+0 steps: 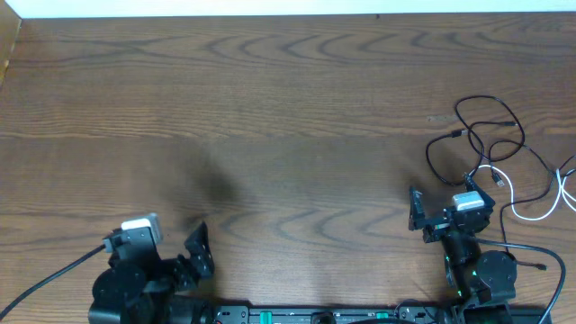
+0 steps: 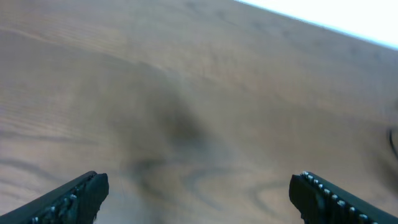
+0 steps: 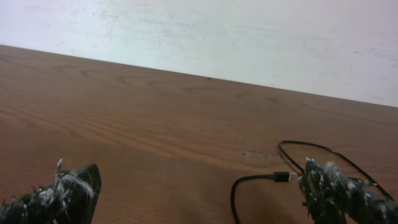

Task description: Untangle cables

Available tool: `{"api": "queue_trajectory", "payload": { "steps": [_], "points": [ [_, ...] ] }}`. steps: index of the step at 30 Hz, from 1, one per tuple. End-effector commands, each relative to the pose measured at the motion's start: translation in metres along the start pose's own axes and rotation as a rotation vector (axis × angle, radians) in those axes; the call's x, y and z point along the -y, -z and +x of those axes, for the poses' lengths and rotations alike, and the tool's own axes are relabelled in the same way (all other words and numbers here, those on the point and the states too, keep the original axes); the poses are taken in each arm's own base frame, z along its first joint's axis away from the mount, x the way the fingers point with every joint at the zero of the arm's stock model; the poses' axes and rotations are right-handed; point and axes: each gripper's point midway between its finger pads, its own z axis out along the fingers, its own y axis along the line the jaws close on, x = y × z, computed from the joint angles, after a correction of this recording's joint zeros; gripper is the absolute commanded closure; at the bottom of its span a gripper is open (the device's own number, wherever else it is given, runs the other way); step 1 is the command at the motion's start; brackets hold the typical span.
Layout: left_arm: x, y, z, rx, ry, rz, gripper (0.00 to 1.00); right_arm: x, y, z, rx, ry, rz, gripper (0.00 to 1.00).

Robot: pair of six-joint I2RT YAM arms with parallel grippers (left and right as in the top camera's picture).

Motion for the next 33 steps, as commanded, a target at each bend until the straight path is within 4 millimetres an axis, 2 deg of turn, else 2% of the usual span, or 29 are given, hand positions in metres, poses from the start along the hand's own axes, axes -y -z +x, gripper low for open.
{"api": "queue_trajectory", "payload": {
  "steps": [1,8,17,24,29,33],
  "points": [
    [-0.013,-0.013,-0.003,0.052,0.021,-0.066,0.03,0.001,0.0,0.001,-0.003,0.003,0.004,0.01],
    [-0.029,-0.049,0.001,0.203,0.058,-0.091,0.02,0.001,0.0,0.001,-0.003,0.003,0.004,0.01],
    [-0.03,-0.094,-0.01,0.452,0.065,-0.01,0.02,0.001,0.0,0.001,-0.003,0.003,0.005,0.01],
    [-0.029,-0.108,-0.021,0.629,0.006,0.024,0.02,0.001,0.0,0.001,-0.003,0.003,0.004,0.01],
    [-0.03,-0.112,-0.015,0.597,-0.08,-0.005,0.03,0.001,0.0,0.001,-0.003,0.003,0.004,0.01],
    [-0.042,-0.132,0.02,0.431,-0.074,-0.05,0.03,0.001,0.0,0.001,-0.003,0.002,0.004,0.01]
  ]
}}
